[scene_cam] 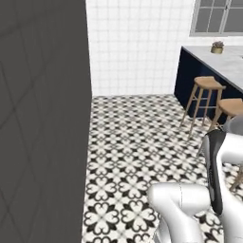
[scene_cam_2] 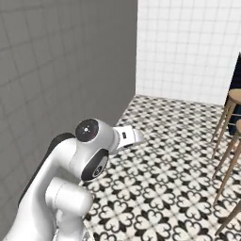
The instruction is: Take a straw from the drawer in front and place it inside the glass cup on the dining counter.
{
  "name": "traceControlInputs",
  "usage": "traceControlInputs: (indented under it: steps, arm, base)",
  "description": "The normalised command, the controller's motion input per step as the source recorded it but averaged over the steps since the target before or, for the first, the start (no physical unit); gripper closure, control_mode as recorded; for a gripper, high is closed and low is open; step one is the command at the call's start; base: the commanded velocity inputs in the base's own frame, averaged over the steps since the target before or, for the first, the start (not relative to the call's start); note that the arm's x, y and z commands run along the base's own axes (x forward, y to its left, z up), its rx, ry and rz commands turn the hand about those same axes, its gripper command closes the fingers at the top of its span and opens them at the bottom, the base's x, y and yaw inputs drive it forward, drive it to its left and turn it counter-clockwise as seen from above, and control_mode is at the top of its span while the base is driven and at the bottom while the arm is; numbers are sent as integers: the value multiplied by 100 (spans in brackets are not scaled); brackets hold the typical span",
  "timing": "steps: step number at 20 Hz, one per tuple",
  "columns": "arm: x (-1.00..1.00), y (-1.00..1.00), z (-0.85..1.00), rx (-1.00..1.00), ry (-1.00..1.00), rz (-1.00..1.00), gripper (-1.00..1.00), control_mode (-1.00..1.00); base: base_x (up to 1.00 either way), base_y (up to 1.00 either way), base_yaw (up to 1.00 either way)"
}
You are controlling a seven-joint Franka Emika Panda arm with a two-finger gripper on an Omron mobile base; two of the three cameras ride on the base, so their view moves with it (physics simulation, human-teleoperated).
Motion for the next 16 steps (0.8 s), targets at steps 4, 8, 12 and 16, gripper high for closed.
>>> traceControlInputs:
  steps: [4, 8, 12, 16]
  arm:
    - [0, 0, 0, 0, 0, 0, 100, 100]
    - [0, 0, 0, 0, 0, 0, 100, 100]
    - [0, 0, 0, 0, 0, 0, 100, 100]
    - [0, 0, 0, 0, 0, 0, 100, 100]
  base:
    - [100, 32, -40]
    - [100, 28, -40]
    - [100, 25, -37]
    - [100, 15, -36]
